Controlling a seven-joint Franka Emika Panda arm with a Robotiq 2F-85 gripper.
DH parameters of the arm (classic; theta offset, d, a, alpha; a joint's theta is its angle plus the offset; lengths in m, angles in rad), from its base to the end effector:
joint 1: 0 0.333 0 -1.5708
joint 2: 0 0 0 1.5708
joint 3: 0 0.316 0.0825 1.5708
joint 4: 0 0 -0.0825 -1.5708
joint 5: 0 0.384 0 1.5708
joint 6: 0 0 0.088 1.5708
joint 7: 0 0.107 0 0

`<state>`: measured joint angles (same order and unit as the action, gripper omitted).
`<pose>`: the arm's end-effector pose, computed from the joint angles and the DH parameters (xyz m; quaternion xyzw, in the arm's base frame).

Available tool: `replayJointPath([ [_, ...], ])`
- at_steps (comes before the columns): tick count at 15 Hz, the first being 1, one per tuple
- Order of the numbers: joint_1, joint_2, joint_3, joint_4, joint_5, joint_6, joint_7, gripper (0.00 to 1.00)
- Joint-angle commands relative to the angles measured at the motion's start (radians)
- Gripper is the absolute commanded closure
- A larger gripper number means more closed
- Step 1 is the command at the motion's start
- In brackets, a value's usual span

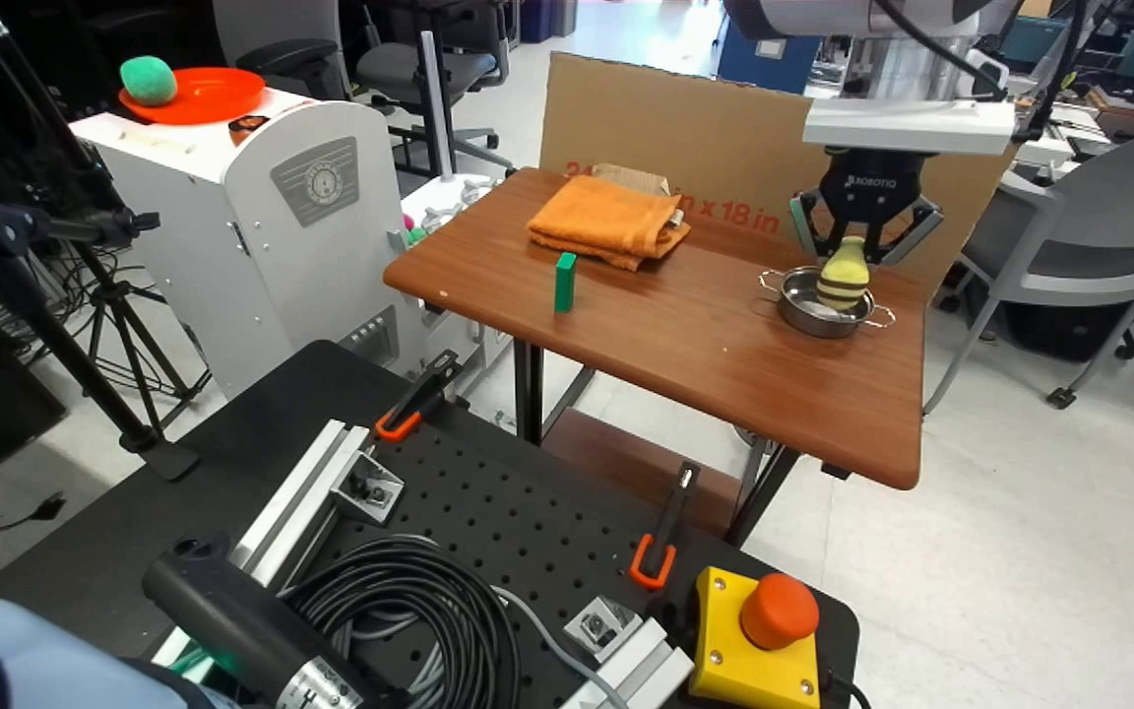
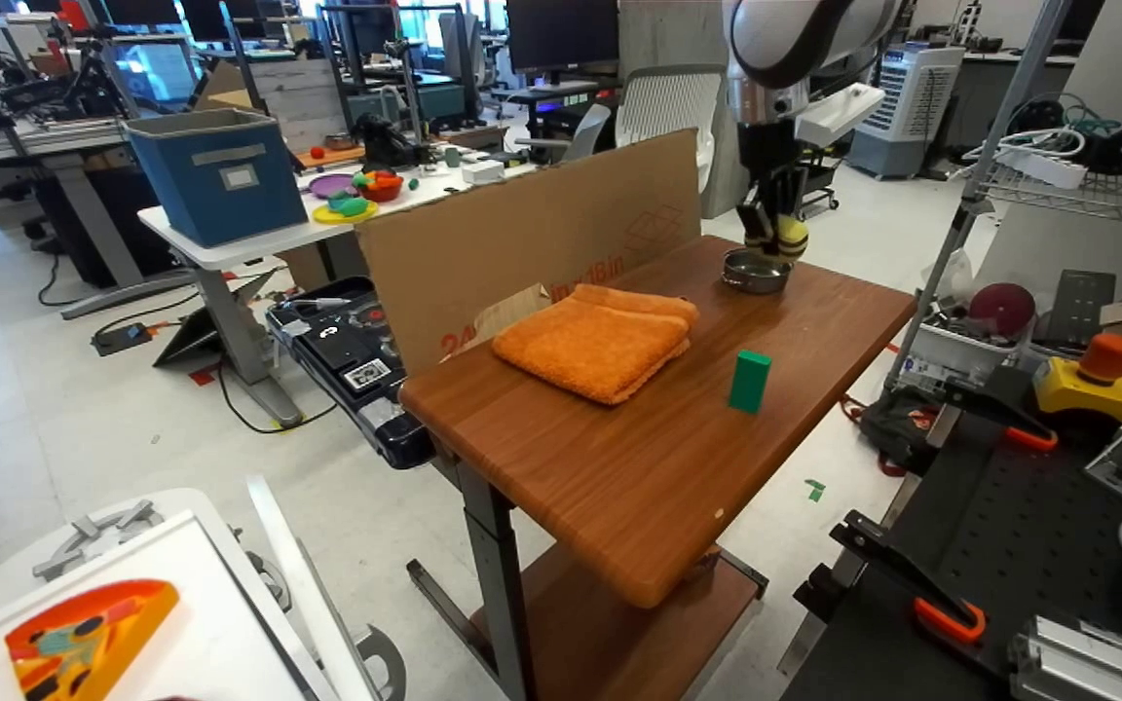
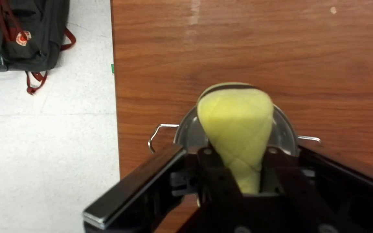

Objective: Place the sponge inside the silver pot

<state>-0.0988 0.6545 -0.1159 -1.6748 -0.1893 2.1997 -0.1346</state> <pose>0.6526 -0.1413 0.2151 0.9916 0.0302 -0.0815 0.0958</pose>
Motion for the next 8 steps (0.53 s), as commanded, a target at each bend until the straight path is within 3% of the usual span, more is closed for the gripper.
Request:
replayJointPath([
  [1,0.015,0.135,-0.005,0.168,-0.016,-0.082,0.039,0.96],
  [2,0.013,0.152,-0.001,0.185,-0.013,-0.092,0.029,0.96],
  [3,0.016,0.163,0.001,0.197,-0.017,-0.103,0.02,0.59],
  [4,0.016,0.164,0.005,0.197,-0.018,-0.113,0.004,0.56],
  [8,0.012,0.094,0.024,0.119,-0.034,-0.119,-0.073,0.28],
])
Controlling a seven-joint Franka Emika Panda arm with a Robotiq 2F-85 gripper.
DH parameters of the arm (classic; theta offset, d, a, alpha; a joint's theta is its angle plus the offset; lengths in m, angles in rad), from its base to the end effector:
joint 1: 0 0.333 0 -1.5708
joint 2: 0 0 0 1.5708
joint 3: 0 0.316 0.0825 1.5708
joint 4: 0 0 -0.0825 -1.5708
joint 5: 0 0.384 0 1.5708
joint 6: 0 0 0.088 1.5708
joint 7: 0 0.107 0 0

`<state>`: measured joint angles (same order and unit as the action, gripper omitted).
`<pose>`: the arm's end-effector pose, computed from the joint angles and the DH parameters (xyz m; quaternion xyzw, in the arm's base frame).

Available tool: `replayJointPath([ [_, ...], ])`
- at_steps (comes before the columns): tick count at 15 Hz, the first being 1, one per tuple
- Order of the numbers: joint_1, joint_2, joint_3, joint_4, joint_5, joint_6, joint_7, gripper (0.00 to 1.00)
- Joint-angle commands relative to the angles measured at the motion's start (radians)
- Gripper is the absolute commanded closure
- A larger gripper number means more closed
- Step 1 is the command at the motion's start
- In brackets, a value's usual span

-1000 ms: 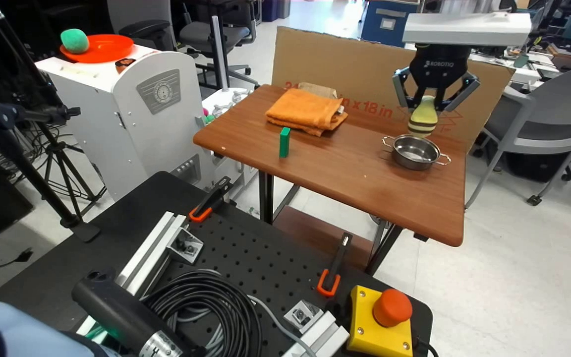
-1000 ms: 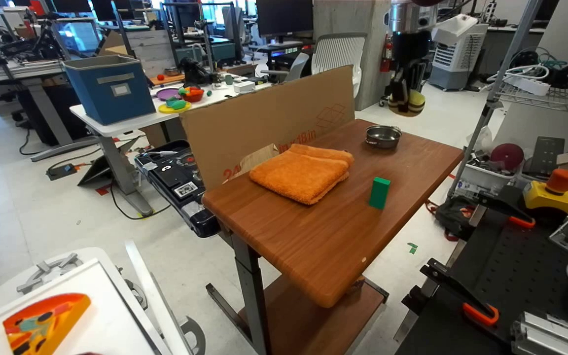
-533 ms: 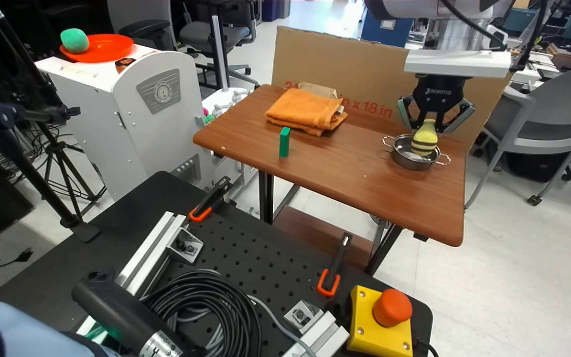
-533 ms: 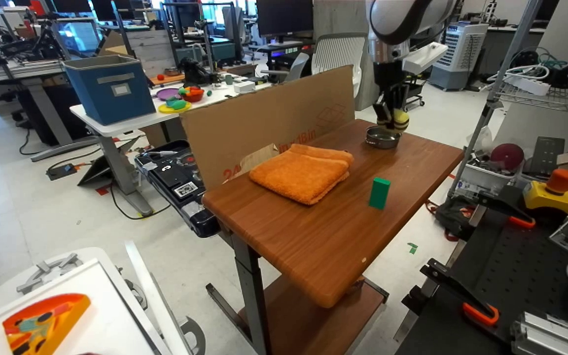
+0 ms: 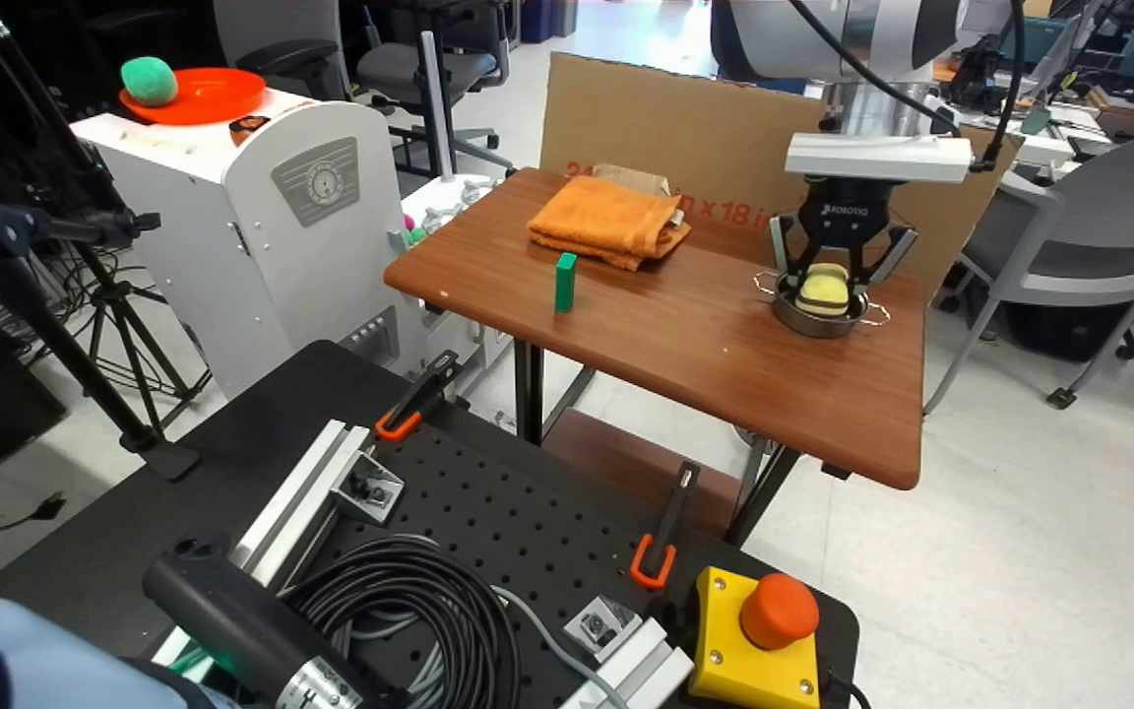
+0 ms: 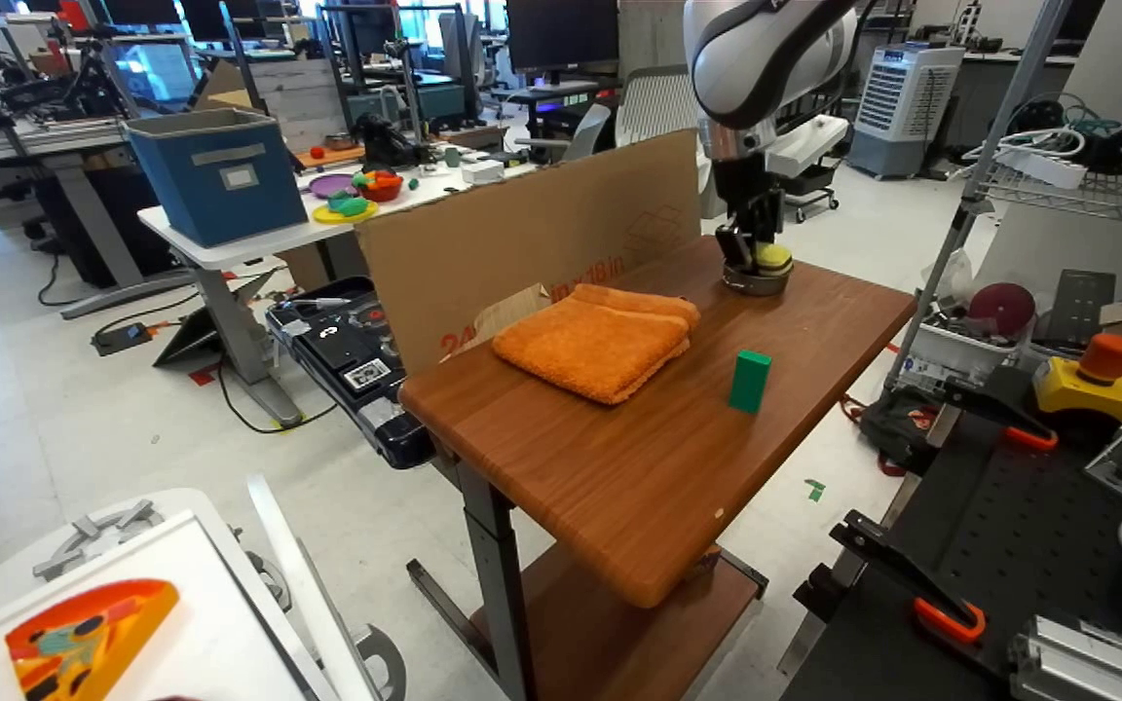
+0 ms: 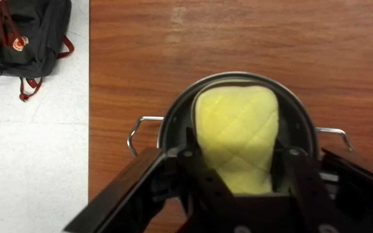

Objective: Place the sponge inside the silver pot

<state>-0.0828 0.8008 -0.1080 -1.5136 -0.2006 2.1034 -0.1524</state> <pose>0.6755 -0.1297 0.1754 0.9859 0.0527 -0.1227 0.1010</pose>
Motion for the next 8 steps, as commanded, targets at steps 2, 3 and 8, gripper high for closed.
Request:
replayJointPath([
  [2,0.001,-0.102,0.014,-0.102,-0.042,0.015,-0.067,0.13],
  [3,0.004,-0.128,0.012,-0.132,-0.052,0.028,-0.07,0.07],
  [8,-0.003,-0.174,0.015,-0.162,-0.049,0.009,-0.05,0.0],
])
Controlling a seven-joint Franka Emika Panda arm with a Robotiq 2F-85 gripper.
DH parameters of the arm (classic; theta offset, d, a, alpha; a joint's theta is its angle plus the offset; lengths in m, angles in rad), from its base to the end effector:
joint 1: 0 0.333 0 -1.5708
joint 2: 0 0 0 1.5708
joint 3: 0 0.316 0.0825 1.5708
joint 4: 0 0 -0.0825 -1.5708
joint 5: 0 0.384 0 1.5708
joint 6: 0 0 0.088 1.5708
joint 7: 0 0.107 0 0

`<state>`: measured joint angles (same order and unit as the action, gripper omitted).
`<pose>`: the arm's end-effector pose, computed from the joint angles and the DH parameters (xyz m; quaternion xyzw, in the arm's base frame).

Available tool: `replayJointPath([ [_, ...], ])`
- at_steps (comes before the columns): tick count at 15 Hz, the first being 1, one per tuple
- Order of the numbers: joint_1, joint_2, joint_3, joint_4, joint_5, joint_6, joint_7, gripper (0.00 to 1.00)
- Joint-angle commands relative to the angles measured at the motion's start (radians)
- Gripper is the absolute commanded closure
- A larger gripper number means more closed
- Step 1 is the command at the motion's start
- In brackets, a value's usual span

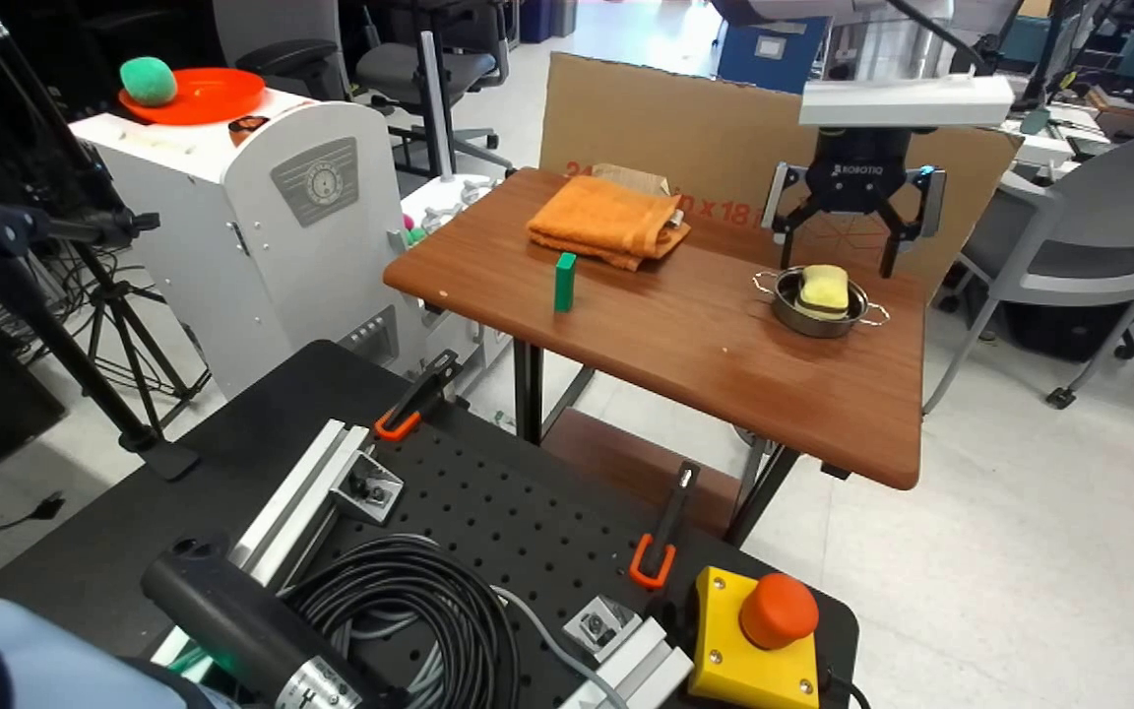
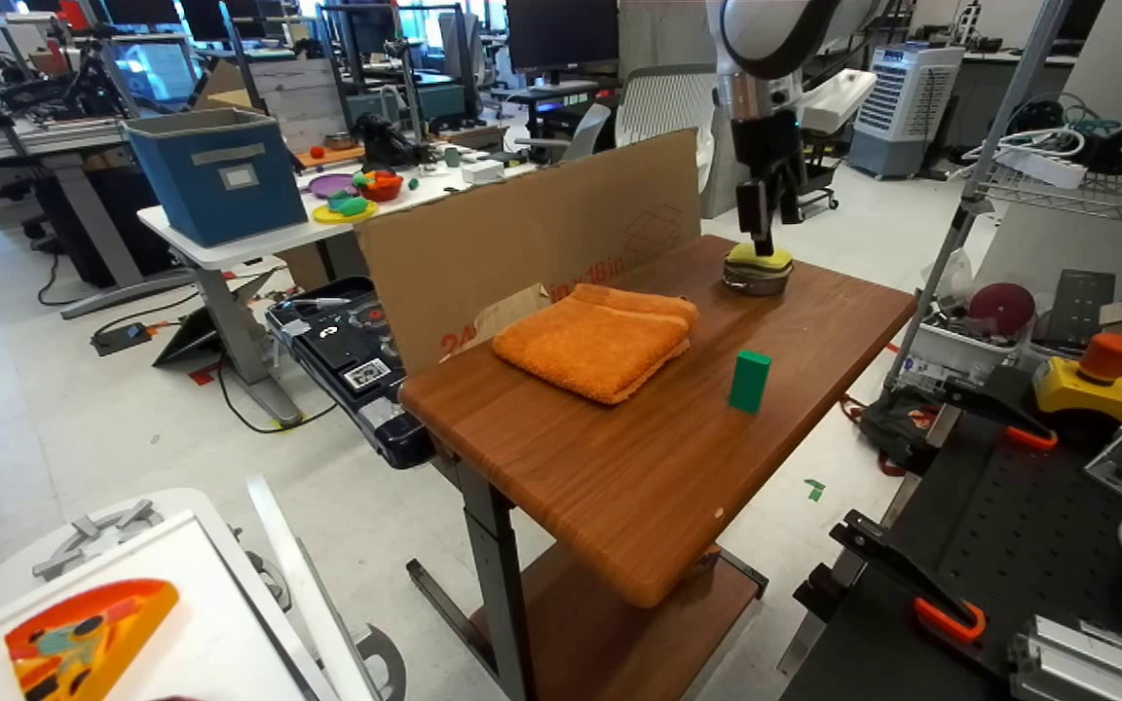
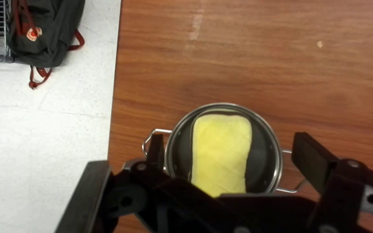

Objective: Place the sponge inside the silver pot

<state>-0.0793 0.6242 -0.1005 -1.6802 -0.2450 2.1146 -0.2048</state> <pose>0.6482 -0.1229 0.2271 0.9831 0.0915 -0.1165 0.1077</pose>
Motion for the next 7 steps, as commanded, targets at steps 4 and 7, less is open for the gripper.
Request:
replayJointPath([
  [4,-0.009,-0.082,0.008,-0.079,-0.004,-0.008,0.005,0.0],
  [7,-0.009,-0.082,0.008,-0.086,-0.004,-0.008,0.007,0.0],
])
